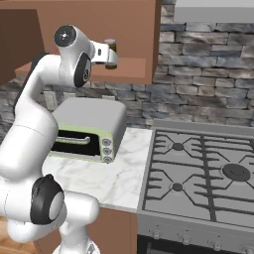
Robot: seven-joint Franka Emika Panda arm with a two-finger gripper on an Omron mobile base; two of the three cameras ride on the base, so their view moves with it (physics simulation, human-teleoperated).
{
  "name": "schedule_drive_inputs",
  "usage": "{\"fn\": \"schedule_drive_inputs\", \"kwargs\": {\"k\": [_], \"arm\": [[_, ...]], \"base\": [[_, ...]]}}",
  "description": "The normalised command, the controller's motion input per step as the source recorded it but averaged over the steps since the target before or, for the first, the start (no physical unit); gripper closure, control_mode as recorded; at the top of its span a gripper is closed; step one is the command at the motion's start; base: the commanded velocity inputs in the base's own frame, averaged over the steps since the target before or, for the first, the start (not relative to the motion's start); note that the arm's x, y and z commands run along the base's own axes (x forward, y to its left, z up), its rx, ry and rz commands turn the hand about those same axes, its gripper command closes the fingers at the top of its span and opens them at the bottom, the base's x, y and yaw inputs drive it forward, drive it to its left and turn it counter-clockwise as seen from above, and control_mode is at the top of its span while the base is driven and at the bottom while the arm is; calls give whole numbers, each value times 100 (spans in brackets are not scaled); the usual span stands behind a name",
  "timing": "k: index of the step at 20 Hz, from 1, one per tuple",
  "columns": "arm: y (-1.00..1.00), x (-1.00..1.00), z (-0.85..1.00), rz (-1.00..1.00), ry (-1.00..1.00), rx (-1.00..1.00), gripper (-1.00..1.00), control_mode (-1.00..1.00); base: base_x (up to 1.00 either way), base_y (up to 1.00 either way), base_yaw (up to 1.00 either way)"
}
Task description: Take the cinnamon bottle from the cabinet and place it on the dining table, next to the plate with the cupcake. Then take the chocolate from the dining counter and place it on the cupcake plate.
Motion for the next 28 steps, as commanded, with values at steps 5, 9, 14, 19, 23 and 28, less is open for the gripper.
{"fn": "schedule_drive_inputs", "kwargs": {"k": [5,9,14,19,23,28], "arm": [[-1,32,-1,0,5,0,-100,-100],[-3,22,-8,0,2,0,-100,-100],[-4,25,-10,0,0,0,-100,-100],[-10,21,-10,0,0,0,-100,-100],[-7,33,-2,0,2,5,-100,-100],[0,39,0,0,3,8,-100,-100]], "base": [[0,0,0],[0,0,0],[0,0,0],[0,0,0],[0,0,0],[0,0,0]]}}
